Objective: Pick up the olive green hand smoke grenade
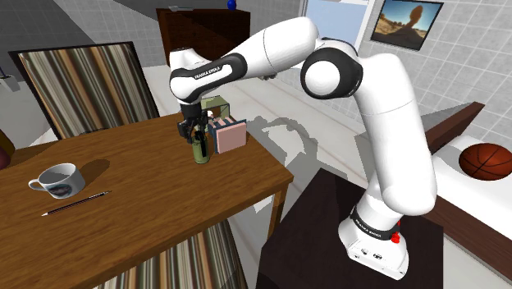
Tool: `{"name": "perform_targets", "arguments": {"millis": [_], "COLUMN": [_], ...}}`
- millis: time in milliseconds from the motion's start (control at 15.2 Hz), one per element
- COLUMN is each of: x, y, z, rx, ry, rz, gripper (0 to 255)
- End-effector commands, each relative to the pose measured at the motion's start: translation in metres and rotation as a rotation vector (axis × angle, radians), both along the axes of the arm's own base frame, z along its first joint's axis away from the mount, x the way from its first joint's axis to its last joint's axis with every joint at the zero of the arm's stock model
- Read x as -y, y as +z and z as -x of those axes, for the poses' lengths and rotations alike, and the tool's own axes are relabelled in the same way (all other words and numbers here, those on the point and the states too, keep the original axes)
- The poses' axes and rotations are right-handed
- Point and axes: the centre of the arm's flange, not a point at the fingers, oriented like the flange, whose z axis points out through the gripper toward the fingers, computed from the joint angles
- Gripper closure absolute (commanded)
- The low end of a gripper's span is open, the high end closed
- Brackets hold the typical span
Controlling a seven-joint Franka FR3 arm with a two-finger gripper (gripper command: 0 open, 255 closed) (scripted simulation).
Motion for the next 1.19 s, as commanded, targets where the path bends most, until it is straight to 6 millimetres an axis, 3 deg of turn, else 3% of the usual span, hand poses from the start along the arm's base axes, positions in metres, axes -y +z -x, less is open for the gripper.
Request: {"name": "perform_targets", "arguments": {"millis": [0, 1122], "x": [0.000, 0.000], "y": [-0.001, 0.079], "z": [0.000, 0.000], "rx": [-0.002, -0.002], "ry": [0.000, 0.000], "rz": [0.000, 0.000], "gripper": [255, 255]}}
